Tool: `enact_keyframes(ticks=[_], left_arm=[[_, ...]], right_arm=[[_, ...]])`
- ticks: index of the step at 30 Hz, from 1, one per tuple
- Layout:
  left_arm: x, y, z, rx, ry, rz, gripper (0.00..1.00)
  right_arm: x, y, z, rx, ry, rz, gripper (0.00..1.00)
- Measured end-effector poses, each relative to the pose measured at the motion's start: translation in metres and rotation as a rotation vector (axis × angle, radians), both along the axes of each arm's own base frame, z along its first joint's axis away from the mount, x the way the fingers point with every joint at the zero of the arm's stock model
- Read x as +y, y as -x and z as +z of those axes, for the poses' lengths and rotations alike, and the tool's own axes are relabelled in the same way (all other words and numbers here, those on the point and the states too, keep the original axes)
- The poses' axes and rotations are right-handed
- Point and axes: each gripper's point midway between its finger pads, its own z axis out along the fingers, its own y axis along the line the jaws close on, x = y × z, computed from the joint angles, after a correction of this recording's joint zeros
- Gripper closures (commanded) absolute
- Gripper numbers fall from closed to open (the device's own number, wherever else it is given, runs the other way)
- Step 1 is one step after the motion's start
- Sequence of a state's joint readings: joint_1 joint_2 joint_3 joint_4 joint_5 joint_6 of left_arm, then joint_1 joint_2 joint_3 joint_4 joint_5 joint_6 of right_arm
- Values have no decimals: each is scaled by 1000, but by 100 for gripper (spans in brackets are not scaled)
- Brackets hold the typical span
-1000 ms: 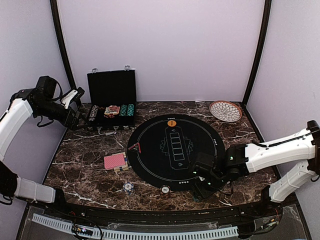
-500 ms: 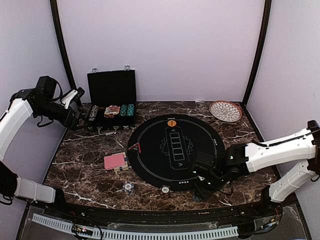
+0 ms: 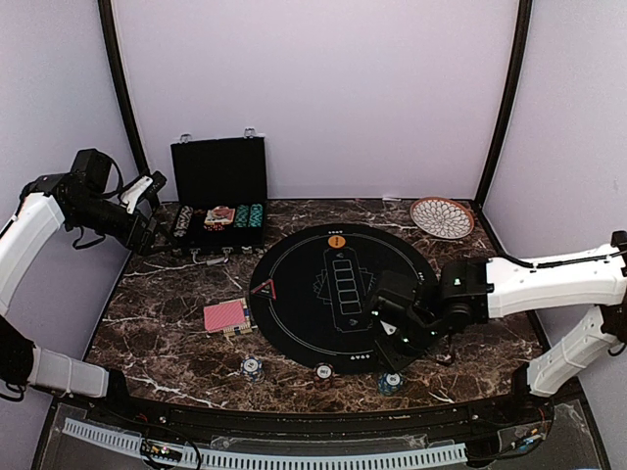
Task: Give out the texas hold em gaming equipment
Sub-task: Pick up the pile of poker chips from the pile of poker chips, then place the poker chips pile in the big blind area.
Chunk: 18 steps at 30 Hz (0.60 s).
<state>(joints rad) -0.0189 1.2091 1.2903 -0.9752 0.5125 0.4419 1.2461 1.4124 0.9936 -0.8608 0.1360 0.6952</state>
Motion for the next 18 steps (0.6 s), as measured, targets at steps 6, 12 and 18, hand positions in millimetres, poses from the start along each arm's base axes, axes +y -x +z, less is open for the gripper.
enact_keyframes(ticks=[6, 12, 18], left_arm=[[-1, 0, 0, 0, 0, -2, 1], [-1, 0, 0, 0, 0, -2, 1], [-1, 2, 0, 1, -3, -2, 1]], right_arm=[[31, -64, 53, -104, -94, -61, 96], [39, -168, 72, -224, -98, -171, 97], [34, -264, 36, -256, -41, -242, 98]])
